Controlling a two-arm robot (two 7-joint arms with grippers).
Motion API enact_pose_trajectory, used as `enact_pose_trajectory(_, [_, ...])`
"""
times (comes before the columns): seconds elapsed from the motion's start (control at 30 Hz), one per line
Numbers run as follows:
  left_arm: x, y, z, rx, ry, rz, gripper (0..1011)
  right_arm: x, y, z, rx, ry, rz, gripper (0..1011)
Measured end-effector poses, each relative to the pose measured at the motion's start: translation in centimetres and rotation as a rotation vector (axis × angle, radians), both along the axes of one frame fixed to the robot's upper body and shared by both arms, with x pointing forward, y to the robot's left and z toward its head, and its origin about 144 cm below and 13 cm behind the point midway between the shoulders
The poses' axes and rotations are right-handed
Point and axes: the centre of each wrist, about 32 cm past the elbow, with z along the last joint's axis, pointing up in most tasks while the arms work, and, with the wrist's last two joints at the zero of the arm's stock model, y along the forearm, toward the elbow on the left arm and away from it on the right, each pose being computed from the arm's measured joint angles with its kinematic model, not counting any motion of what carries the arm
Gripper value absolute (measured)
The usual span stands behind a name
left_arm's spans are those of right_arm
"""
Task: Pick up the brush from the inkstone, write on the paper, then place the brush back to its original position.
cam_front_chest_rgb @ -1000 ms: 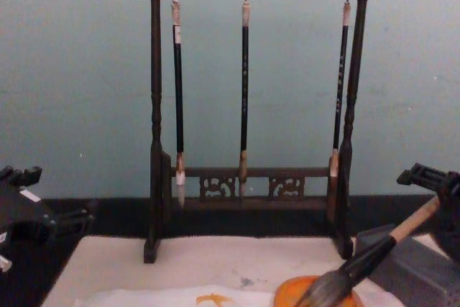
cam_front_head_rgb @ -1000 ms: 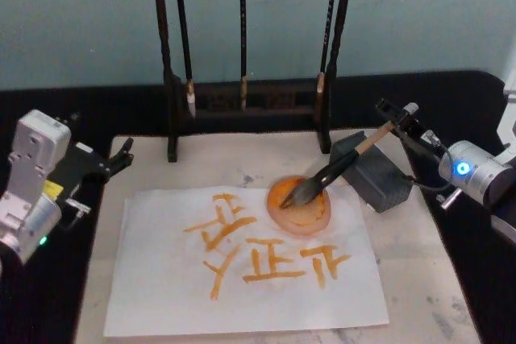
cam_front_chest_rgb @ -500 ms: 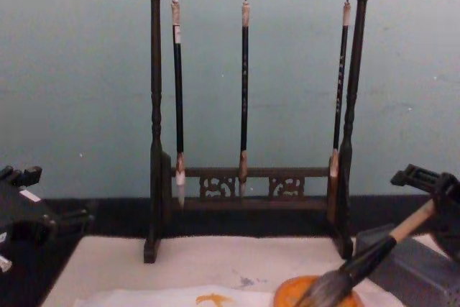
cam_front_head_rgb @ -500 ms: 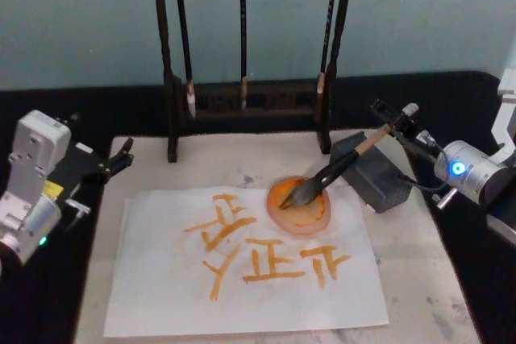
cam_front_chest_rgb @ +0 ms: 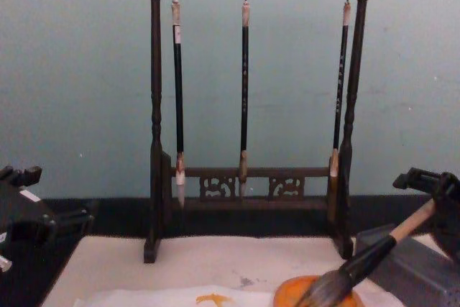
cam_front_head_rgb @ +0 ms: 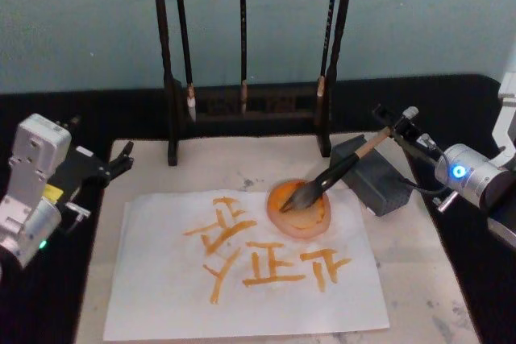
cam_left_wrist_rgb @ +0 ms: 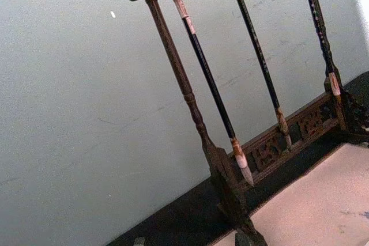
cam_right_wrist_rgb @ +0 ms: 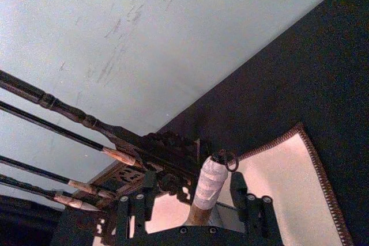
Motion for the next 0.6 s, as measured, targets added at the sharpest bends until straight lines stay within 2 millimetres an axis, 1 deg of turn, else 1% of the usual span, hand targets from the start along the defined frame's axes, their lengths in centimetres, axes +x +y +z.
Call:
enact_pose_trajectory(0.1, [0.00, 0.00, 0.00, 0.000, 0.000, 0.000, 1010, -0.01, 0.01, 0.01, 0.000, 0.000, 0.000, 757])
enact_pose_trajectory(0.17, [0.00, 0.00, 0.00, 0.000, 0.000, 0.000, 1010, -0.01, 0.02, 0.01, 0.000, 0.001, 0.000, 645])
enact_pose_trajectory(0.27, [0.00, 0.00, 0.00, 0.000, 0.000, 0.000, 1009, -0.02, 0.02, 0.00, 0.001, 0.001, 0.000, 588])
enact_pose_trajectory(0.37, [0.00, 0.00, 0.00, 0.000, 0.000, 0.000, 1010, -0.02, 0.01, 0.01, 0.000, 0.001, 0.000, 442])
enact_pose_trajectory(0.43, [0.00, 0.00, 0.00, 0.000, 0.000, 0.000, 1010, -0.03, 0.00, 0.02, 0.000, 0.001, 0.000, 396])
enact_pose_trajectory(0.6, [0.00, 0.00, 0.00, 0.000, 0.000, 0.000, 1010, -0.03, 0.00, 0.01, 0.000, 0.002, 0.000, 212])
